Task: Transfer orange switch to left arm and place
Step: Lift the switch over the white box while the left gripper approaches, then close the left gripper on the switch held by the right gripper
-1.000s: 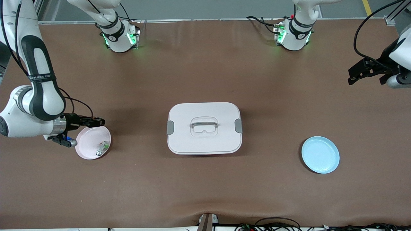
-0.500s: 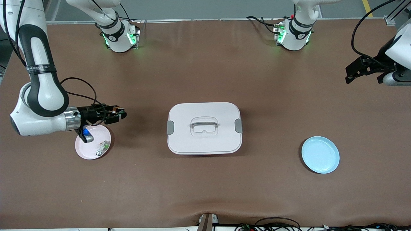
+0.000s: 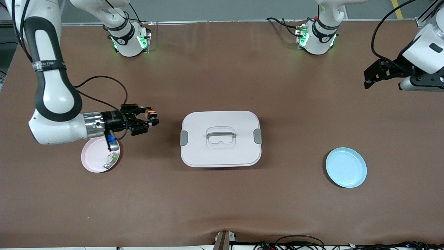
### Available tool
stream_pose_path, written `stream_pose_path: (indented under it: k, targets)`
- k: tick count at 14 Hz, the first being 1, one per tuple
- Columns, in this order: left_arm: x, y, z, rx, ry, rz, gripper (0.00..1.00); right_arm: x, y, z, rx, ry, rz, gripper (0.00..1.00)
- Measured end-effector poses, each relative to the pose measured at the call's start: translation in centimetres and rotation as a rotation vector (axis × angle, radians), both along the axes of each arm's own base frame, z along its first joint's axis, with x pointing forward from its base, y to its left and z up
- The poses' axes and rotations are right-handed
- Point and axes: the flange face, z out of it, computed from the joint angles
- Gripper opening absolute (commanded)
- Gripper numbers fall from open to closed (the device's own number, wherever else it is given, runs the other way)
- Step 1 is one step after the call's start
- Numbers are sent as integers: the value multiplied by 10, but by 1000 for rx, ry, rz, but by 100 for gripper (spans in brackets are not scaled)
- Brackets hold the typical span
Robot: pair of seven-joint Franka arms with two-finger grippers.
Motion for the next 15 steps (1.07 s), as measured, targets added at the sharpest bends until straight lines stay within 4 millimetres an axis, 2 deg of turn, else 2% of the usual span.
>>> stream_pose_path:
  k: [3,5,10,12,15]
  targets:
    - [2,-19,-1,-61,-9,48,100,-2,57,36,-28,72,-66,20]
    - [2,-38,-7,-72,-3,59,100,-5,90,64,-65,96,-121,21]
    - [4,-105,-21,-123,-33,29,100,-17,175,125,-128,120,-320,20]
    - [3,-125,-21,-190,-33,31,100,-26,207,144,-161,107,-372,21]
    - [2,-138,-17,-298,-23,43,100,-39,237,157,-206,86,-404,20]
